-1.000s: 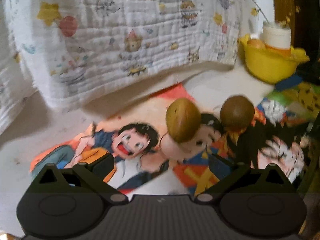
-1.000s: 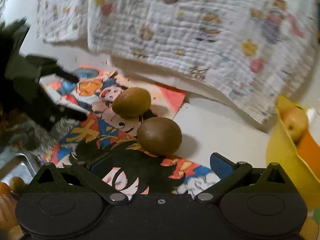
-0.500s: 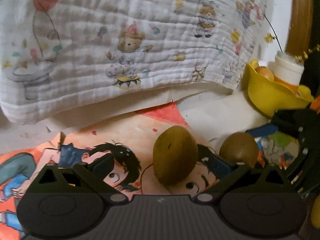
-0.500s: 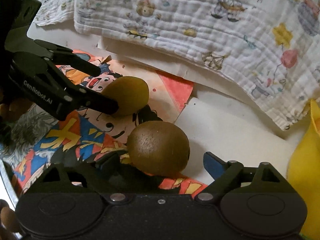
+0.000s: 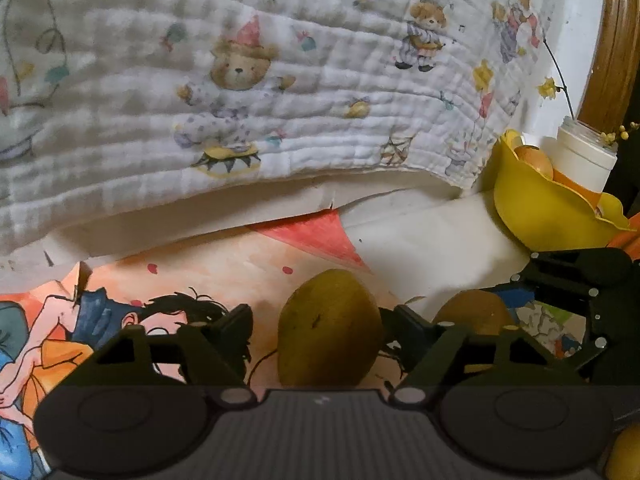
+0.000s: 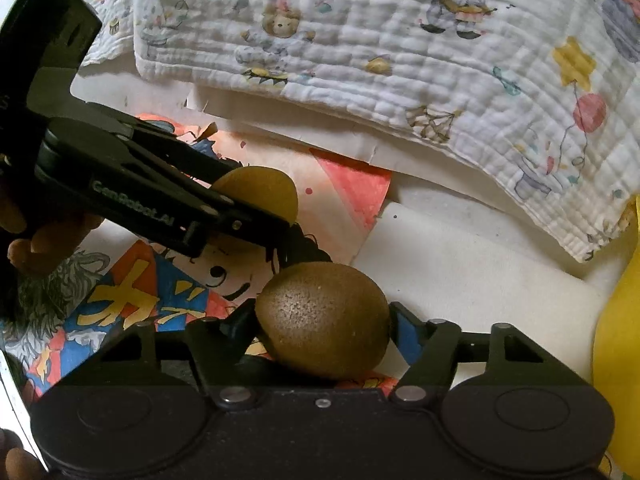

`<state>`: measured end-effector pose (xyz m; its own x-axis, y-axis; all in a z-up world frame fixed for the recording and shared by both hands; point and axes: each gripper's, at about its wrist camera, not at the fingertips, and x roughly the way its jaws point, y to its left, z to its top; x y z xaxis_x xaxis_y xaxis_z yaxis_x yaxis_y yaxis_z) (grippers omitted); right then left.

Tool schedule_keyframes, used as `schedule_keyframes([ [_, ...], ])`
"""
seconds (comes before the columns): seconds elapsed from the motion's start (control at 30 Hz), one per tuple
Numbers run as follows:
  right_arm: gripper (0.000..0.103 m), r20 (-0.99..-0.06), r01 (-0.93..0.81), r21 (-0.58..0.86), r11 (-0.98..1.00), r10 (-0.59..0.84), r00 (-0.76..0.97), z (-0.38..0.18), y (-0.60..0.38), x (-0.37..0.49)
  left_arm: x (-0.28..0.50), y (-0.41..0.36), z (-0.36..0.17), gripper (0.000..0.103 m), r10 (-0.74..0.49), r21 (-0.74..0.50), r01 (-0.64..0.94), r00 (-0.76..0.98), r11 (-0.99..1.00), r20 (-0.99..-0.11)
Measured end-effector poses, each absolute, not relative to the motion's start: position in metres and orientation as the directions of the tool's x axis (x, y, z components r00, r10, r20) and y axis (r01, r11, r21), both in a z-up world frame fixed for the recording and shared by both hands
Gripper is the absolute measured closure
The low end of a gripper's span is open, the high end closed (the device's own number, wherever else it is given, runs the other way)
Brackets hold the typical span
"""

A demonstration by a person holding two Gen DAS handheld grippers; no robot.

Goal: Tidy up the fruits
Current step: 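Grasp a brown kiwi-like fruit with the left tool while the right tool grasps the other, then carry both held brown fruits over the metal tray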

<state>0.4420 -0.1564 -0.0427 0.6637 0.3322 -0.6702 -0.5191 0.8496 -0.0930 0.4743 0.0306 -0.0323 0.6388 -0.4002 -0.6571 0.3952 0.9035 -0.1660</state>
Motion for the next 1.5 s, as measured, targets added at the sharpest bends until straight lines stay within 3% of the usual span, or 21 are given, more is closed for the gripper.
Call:
schedule_keyframes([
  [0.27, 0.036, -0.662, -0.509, -0.093, 0.856, 0.328, 0.674, -0.042, -0.157, 0.438, 0.479, 0.033, -0.038, 0.045, -0.437, -0.23, 0.39, 0.609, 0.892, -0.662],
  [0.83, 0.038, -0.62, -0.525, -0.131, 0.841, 0.344, 0.706, -0.039, -0.162, 0.412, 0.445, 0.04, -0.03, 0.046, -0.392, -0.226, 0.333, 0.611, 0.916, -0.688],
  [1.5, 0.038, -0.544, -0.537, -0.105, 0.837, 0.403, 0.736, 0.016, -0.192, 0.314, 0.367, 0.016, 0.017, 0.046, -0.407, -0.23, 0.347, 0.626, 0.909, -0.665],
])
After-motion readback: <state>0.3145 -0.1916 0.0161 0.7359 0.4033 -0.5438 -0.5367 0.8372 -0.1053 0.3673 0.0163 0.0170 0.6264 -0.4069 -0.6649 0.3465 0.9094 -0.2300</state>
